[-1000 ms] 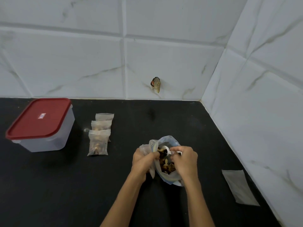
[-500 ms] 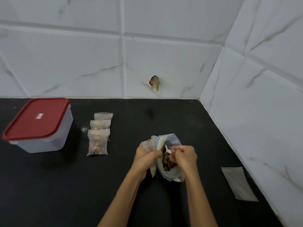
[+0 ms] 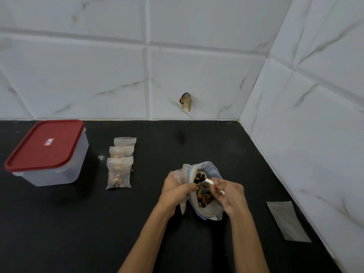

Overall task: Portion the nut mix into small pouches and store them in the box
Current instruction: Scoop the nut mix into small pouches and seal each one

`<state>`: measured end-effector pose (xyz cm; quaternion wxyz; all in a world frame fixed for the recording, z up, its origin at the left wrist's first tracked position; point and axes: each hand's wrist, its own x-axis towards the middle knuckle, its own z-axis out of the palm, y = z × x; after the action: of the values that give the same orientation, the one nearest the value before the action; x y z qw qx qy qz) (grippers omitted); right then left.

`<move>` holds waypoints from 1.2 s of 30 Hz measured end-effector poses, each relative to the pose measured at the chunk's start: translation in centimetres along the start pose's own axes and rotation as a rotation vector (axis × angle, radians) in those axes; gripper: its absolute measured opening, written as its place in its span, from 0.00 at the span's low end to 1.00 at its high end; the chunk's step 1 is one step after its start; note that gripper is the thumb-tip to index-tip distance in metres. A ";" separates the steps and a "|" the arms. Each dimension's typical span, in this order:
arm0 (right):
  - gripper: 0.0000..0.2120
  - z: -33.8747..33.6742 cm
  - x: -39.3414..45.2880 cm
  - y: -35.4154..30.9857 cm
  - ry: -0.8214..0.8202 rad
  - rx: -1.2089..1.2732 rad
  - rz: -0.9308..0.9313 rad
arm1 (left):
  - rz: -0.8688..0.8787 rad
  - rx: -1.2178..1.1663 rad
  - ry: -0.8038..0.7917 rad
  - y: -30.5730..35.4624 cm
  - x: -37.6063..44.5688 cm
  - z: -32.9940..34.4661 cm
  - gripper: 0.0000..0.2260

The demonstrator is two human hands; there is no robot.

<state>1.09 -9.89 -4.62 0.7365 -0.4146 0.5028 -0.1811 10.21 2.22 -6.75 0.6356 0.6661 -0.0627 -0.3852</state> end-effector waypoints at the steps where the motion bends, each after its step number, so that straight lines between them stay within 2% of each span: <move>1: 0.07 -0.1 -0.2 -0.1 0.014 0.001 -0.012 | 0.005 0.004 0.027 -0.1 0.0 0.0 0.22; 5: 0.07 -0.6 -0.9 -0.6 0.103 -0.007 -0.049 | 0.152 0.204 0.193 0.5 -0.5 0.0 0.26; 7: 0.07 -0.8 -1.3 -0.8 0.131 0.003 -0.051 | 0.254 0.268 0.226 1.0 -1.0 0.1 0.26; 11: 0.07 -1.1 -2.7 -1.6 0.117 0.064 -0.095 | 0.408 0.371 0.231 1.5 -1.9 0.6 0.24; 16: 0.09 -0.3 -5.8 -3.8 0.014 0.113 -0.295 | 0.448 0.432 0.180 1.9 -2.4 1.5 0.24; 19: 0.11 0.4 -7.5 -4.2 -0.091 -0.060 -0.466 | 0.449 0.410 0.152 2.3 -2.5 1.8 0.23; 22: 0.13 0.8 -8.2 -3.8 -0.121 -0.434 -0.648 | 0.457 0.367 0.150 2.5 -2.6 1.9 0.22; 25: 0.13 1.1 -8.4 -3.5 -0.147 -0.622 -0.722 | 0.462 0.341 0.168 2.6 -2.7 1.7 0.22; 30: 0.16 1.4 -8.9 -3.6 -0.138 -0.707 -0.795 | 0.495 0.306 0.173 2.7 -2.8 1.3 0.22; 36: 0.14 1.7 -8.6 -3.5 -0.075 -0.643 -0.752 | 0.511 0.289 0.152 2.7 -2.6 1.1 0.21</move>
<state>-0.55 -5.36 3.43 0.4728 -0.7797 0.3218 -0.2550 8.88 2.33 -3.06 0.6135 0.7391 -0.2345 -0.1491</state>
